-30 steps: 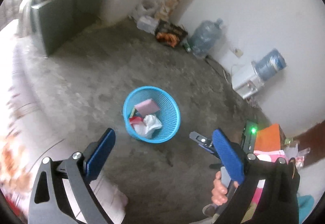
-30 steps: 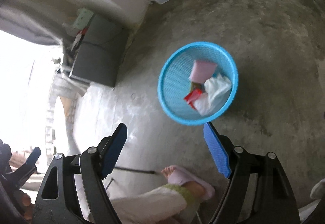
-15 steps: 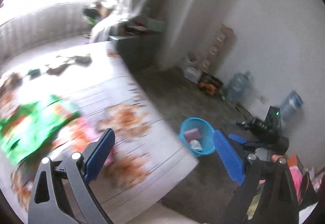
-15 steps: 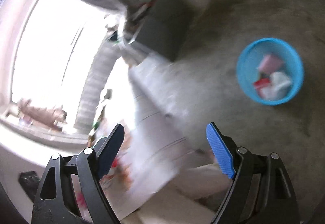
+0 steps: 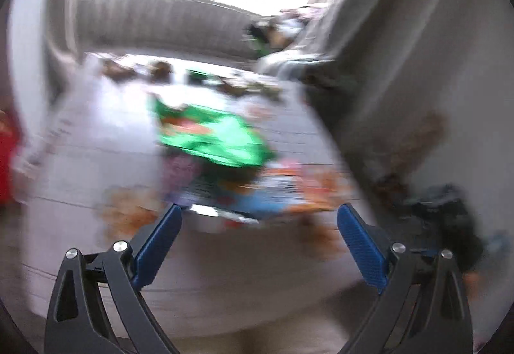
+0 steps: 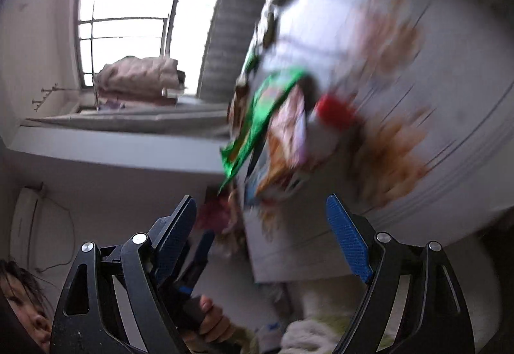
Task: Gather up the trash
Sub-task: 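Move both open tools from the basket back over the table, then grasp orange snack packet with right tool while left tool grasps green foil bag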
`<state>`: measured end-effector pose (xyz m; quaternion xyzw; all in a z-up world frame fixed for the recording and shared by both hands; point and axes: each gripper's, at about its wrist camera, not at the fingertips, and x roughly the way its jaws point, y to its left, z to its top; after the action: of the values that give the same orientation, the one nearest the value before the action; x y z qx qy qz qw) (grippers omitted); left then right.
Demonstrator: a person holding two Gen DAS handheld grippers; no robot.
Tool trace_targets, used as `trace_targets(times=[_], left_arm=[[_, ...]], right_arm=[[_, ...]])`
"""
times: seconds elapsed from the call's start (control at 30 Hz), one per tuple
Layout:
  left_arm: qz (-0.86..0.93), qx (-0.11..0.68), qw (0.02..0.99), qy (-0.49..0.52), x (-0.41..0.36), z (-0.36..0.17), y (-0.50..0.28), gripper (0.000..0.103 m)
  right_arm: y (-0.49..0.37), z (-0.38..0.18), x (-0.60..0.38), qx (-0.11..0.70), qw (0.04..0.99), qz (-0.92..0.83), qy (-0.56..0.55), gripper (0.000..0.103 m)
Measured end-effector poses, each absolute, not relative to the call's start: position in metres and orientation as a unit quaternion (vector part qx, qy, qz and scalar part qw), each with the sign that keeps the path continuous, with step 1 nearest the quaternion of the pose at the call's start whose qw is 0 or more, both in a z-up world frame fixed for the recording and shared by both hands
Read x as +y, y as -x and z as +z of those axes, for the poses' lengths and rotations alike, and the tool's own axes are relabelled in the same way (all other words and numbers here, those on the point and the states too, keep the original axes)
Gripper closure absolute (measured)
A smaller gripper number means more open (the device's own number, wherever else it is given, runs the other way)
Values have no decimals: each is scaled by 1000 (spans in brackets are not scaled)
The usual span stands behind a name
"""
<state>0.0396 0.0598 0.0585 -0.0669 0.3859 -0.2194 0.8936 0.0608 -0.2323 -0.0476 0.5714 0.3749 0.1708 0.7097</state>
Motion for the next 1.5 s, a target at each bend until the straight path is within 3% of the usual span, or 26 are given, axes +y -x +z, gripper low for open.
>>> trace_targets(times=[0.1,0.47,0.83,1.27,1.5], left_arm=[[-144,380,914,2,66,49,-50,8],[-105,394,912,-40,82,25,-64,8],[-93,406,908,-48,86,16,-75,8],[-98,407,906,-61,81,14,-72,8],[-100,405,906,-69,76,14,-68,8]], right_arm=[[-77,-54,-216,385,689,175,-589,24],[-88,-78,-197,404,635,148,-641,25],[-92,-73,-197,398,642,143,-640,52],[-93,-78,-197,392,640,138,-646,70],[-91,-82,-200,386,639,145,-649,84]])
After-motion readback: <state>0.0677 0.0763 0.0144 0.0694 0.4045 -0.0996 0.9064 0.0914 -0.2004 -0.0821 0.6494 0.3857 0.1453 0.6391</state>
